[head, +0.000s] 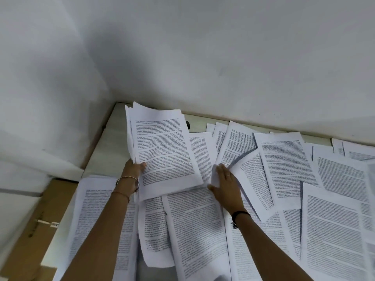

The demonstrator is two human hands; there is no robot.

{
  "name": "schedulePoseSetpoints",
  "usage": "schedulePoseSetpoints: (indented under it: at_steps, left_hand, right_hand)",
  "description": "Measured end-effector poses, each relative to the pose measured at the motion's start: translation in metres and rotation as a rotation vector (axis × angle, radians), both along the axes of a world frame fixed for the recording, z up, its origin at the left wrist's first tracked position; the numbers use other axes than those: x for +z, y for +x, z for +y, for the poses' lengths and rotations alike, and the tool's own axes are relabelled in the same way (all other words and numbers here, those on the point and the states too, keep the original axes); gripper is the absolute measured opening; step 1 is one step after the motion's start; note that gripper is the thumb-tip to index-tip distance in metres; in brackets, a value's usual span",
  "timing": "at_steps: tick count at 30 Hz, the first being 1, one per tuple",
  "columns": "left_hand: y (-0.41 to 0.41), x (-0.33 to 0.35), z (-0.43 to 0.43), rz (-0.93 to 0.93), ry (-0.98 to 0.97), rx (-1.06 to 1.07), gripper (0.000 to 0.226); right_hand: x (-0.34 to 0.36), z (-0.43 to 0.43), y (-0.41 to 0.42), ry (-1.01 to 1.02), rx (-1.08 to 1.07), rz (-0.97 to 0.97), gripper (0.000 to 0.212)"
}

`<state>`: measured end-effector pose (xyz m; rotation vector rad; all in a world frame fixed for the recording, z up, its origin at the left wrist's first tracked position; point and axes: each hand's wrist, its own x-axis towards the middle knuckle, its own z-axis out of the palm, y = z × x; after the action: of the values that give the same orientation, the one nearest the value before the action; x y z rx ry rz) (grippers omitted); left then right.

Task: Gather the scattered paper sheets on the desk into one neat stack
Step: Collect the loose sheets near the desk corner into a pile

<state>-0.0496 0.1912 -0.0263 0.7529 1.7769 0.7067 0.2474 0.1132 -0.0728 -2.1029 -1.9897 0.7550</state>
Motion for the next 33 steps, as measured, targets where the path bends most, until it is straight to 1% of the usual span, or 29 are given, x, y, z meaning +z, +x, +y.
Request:
schedulePoseSetpoints:
  at_steps: [1, 3, 5, 6, 9, 10, 12, 13, 15, 16, 18, 19, 20, 21, 22, 23, 24, 25, 26, 28, 29, 31, 32, 33]
  left_hand:
    - [-0.002, 0.001, -0.008, 0.0, -0.011, 0.029, 0.041]
    - [-0.001, 0.002, -0.018, 0.007, -0.024, 0.077, 0.042]
    - [0.002, 0.001, -0.029, 0.008, -0.034, 0.121, 0.043]
    - [0.004, 0.0, -0.036, -0.023, -0.033, 0.145, 0.045]
    - [0.015, -0.001, -0.054, -0.199, -0.027, 0.209, 0.045]
    - [0.018, -0.003, -0.058, -0.235, -0.028, 0.213, 0.044]
    - [0.022, -0.006, -0.069, -0.253, -0.023, 0.212, 0.041]
    - [0.023, -0.007, -0.074, -0.255, -0.024, 0.211, 0.04]
    - [0.024, -0.012, -0.081, -0.241, -0.027, 0.163, 0.04]
    - [0.025, -0.014, -0.084, -0.228, -0.031, 0.125, 0.04]
    - [0.027, -0.016, -0.086, -0.206, -0.032, 0.071, 0.042]
    - [0.028, -0.015, -0.085, -0.203, -0.026, 0.073, 0.042]
    - [0.028, -0.013, -0.084, -0.207, -0.021, 0.089, 0.041]
    - [0.027, -0.011, -0.082, -0.217, -0.009, 0.104, 0.041]
    - [0.025, -0.009, -0.08, -0.222, -0.003, 0.118, 0.041]
    - [0.023, -0.006, -0.078, -0.222, 0.01, 0.121, 0.041]
    - [0.02, -0.003, -0.077, -0.219, 0.02, 0.128, 0.041]
    - [0.016, -0.002, -0.076, -0.219, 0.032, 0.135, 0.041]
    - [0.012, 0.0, -0.075, -0.213, 0.039, 0.15, 0.041]
    - [0.003, 0.003, -0.071, -0.206, 0.072, 0.188, 0.042]
    - [-0.001, 0.006, -0.068, -0.203, 0.095, 0.207, 0.042]
    - [-0.011, 0.013, -0.061, -0.204, 0.134, 0.237, 0.044]
    - [-0.017, 0.015, -0.057, -0.199, 0.15, 0.247, 0.045]
    - [-0.022, 0.021, -0.053, -0.191, 0.161, 0.252, 0.046]
  right_hand:
    - [0.003, -0.007, -0.007, 0.024, 0.029, 0.065, 0.079]
    - [0.011, -0.019, -0.023, 0.015, 0.053, 0.186, 0.083]
    - [0.012, -0.033, -0.037, -0.016, 0.027, 0.262, 0.098]
    - [0.011, -0.041, -0.043, -0.041, 0.019, 0.278, 0.106]
    - [0.0, -0.064, -0.058, -0.052, 0.056, 0.268, 0.123]
    - [-0.003, -0.07, -0.061, -0.041, 0.084, 0.232, 0.125]
    - [-0.007, -0.081, -0.063, -0.047, 0.161, 0.105, 0.121]
    - [-0.011, -0.085, -0.062, -0.042, 0.182, 0.066, 0.117]
    - [-0.015, -0.086, -0.06, -0.006, 0.167, 0.072, 0.105]
    - [-0.017, -0.086, -0.058, 0.012, 0.144, 0.102, 0.092]
    - [-0.009, -0.082, -0.06, 0.031, 0.054, 0.216, 0.055]
    - [-0.005, -0.079, -0.062, 0.045, -0.066, 0.31, 0.039]
    - [0.0, -0.077, -0.065, 0.033, -0.255, 0.433, 0.025]
    - [0.006, -0.074, -0.068, 0.005, -0.469, 0.574, 0.017]
    - [0.01, -0.07, -0.07, -0.033, -0.659, 0.715, 0.013]
    - [0.01, -0.066, -0.072, -0.074, -0.795, 0.835, 0.009]
    - [0.009, -0.063, -0.072, -0.129, -0.851, 0.908, 0.011]
    - [0.007, -0.059, -0.073, -0.177, -0.828, 0.915, 0.018]
    - [0.006, -0.056, -0.074, -0.196, -0.752, 0.874, 0.022]
    - [0.009, -0.053, -0.078, -0.137, -0.52, 0.733, 0.032]
    - [0.006, -0.053, -0.08, -0.103, -0.391, 0.636, 0.046]
    - [0.002, -0.059, -0.082, -0.098, -0.172, 0.352, 0.091]
    - [-0.002, -0.064, -0.08, -0.095, -0.128, 0.243, 0.107]
    - [-0.002, -0.067, -0.077, -0.064, -0.127, 0.187, 0.113]
